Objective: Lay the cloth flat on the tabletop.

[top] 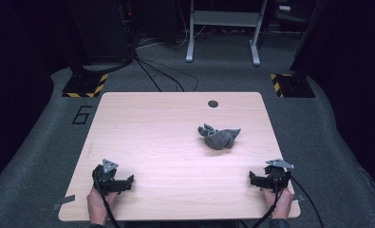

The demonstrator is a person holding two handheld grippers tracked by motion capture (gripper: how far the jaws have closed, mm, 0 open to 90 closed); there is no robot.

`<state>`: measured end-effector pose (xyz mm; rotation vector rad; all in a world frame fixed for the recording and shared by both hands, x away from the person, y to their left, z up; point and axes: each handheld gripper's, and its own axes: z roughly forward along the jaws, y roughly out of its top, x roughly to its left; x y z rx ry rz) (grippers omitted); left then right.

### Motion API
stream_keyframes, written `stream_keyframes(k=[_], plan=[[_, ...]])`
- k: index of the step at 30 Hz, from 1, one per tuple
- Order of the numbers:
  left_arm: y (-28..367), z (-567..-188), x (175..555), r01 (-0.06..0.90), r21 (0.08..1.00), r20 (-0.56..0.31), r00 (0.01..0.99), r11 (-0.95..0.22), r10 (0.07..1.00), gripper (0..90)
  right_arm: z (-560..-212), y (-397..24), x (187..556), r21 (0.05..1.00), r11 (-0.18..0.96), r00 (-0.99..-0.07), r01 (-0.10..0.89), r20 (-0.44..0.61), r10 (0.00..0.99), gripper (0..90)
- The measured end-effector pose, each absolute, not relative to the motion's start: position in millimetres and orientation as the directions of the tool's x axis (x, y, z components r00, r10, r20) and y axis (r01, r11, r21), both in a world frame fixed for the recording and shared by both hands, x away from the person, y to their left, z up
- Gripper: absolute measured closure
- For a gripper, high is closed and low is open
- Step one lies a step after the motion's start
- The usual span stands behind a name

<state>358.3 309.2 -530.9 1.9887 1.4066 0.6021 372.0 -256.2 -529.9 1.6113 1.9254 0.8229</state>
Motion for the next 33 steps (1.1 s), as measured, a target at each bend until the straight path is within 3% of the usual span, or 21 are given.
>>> stream_keyframes(k=[21,25,33], plan=[[308.9,-530.9,358.6,0.661,0.713,0.010,0.327,-0.236,0.945,0.4,-528.3,-256.6,375.2,0.702,0.133,-0.192,0.699,0.005,0.981,0.0],[308.9,-530.9,358.6,0.661,0.713,0.010,0.327,-0.236,0.945,0.4,-526.0,-260.3,376.8,0.704,0.108,-0.199,0.702,0.047,0.979,0.0],[308.9,-530.9,358.6,0.661,0.713,0.010,0.327,-0.236,0.945,0.4,-504.0,-251.0,385.0,0.721,0.118,-0.246,0.682,0.075,0.966,0.0]])
